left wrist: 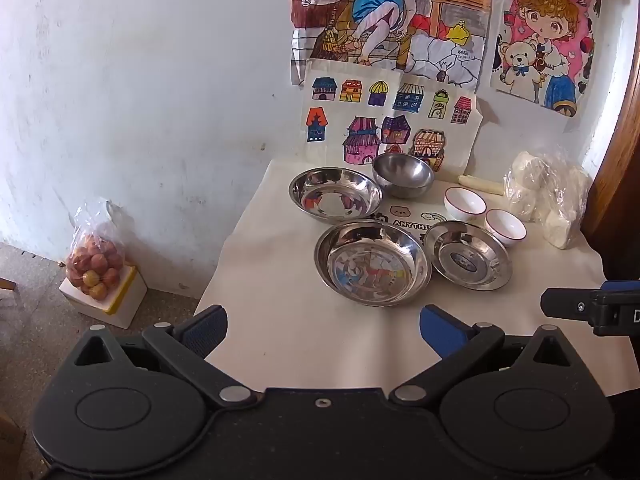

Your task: Organize plates and bowls

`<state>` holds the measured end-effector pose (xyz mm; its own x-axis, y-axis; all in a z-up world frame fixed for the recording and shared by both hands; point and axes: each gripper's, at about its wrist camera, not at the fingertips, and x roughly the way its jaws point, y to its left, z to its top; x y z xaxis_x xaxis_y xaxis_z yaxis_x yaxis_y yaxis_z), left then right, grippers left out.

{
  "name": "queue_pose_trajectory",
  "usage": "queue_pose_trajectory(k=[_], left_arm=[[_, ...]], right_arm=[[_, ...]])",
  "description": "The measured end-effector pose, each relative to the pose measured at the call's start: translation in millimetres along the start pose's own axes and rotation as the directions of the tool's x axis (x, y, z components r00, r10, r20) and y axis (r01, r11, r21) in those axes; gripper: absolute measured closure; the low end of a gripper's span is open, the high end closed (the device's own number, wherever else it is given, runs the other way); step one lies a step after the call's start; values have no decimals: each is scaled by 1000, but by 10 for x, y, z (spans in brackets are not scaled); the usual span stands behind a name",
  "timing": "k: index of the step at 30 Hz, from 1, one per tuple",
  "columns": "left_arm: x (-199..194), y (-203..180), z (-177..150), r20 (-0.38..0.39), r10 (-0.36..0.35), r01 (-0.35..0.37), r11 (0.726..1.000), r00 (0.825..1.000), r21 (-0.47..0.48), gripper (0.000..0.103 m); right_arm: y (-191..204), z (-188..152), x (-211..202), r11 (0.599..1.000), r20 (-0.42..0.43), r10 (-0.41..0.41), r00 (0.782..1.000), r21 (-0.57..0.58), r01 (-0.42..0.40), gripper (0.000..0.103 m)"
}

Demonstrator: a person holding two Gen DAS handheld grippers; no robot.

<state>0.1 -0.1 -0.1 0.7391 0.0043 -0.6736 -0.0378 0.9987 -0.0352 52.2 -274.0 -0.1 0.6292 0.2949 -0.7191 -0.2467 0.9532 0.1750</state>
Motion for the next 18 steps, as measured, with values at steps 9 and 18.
queue_pose_trajectory(k=[9,18], left_arm=[[-26,43,28,-8,19,-19,1000,1000,-9,1],[-23,41,-7,-2,18,-18,1000,1000,-9,1]], right_arm=[[2,4,8,1000,-13,17,1000,-5,-17,0],[12,10,2,1000,-1,3,1000,-5,-3,0]])
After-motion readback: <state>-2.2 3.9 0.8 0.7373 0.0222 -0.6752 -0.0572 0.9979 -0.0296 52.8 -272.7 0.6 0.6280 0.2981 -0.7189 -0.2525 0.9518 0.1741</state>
